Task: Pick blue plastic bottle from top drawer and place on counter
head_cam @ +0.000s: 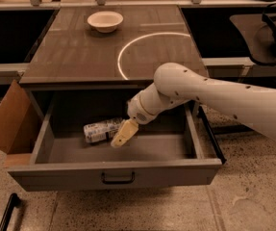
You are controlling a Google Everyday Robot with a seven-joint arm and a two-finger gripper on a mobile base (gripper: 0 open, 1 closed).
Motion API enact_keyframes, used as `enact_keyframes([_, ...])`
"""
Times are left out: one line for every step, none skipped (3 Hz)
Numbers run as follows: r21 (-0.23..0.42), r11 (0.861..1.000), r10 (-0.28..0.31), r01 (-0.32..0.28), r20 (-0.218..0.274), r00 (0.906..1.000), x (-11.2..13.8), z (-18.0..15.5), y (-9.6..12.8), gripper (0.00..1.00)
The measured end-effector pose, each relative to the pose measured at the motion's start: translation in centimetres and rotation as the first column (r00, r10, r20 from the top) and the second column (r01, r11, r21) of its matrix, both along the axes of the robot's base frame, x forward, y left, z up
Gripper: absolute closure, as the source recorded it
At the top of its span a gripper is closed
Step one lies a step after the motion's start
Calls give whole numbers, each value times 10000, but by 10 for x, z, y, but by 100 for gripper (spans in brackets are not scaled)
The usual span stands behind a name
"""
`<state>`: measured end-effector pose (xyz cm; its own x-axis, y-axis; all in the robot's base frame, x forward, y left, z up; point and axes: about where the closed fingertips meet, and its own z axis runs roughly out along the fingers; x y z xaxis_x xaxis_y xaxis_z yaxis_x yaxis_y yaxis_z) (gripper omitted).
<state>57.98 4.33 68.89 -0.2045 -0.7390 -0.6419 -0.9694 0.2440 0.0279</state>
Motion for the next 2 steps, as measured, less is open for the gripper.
enact_keyframes([-45, 10000, -32, 33, 36, 10000, 11, -22, 18, 0])
enact_keyframes([-130, 9999, 38, -38, -8, 10000, 18, -40, 34, 0])
